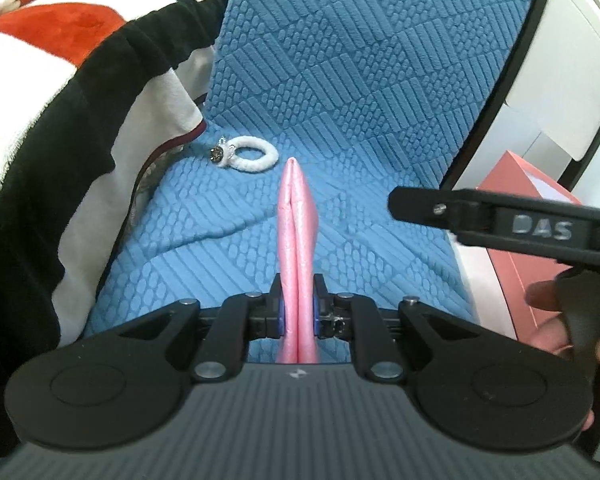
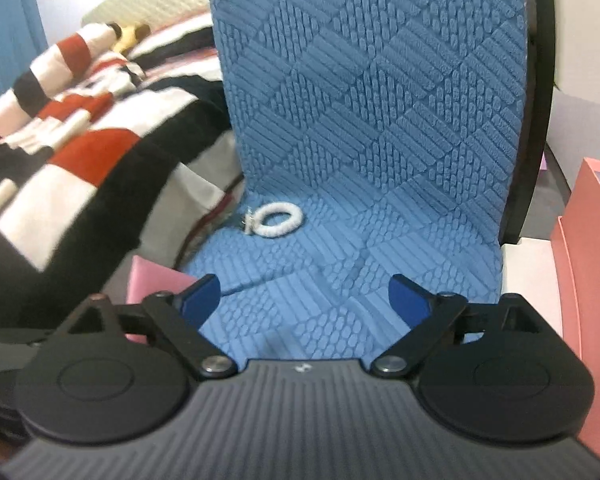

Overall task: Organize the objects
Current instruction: 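Open the right tool and withdraw it while the left tool holds the folded bag, then grasp the white fluffy ring keychain on the seat with the right tool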

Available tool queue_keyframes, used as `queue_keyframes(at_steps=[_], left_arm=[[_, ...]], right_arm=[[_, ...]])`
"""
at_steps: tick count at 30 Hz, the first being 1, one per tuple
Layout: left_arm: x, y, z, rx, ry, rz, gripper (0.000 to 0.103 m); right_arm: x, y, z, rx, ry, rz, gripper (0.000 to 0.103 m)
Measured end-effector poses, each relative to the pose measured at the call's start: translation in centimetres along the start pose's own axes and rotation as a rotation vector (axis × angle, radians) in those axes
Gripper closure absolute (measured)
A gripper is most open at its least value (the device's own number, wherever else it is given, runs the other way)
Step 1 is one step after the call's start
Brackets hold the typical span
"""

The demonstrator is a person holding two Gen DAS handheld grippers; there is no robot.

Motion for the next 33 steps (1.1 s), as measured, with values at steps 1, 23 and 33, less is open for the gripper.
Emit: queue_keyframes(at_steps=[1,23,33], left_arm=[[0.2,-0.1,-0.1,0.0,0.001,0.006,0.089],[3.0,-1.2,-2.3,0.035,0.013,0.077,0.089],[3.2,-1.1,-2.7,0.041,0.019,0.082,0.089]], right_arm=[[0.1,-0.2,-0.5,0.005,-0.002,0.001,0.011],[2.7,-3.6,-13.2,0.093,-0.022,0.079,0.032],[3.9,-4.4,-17.3,0.066,-0.061,0.097,0.053]])
Point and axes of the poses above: each gripper's, at about its wrist camera, not at the fingertips, and z roughly against the way its jaws point, x to its left, y to its underside, the point moved 1 cm from there along -z, roughly the way its jaws point, and after that the axes turned 10 degrees about y, right-handed, at the moved point
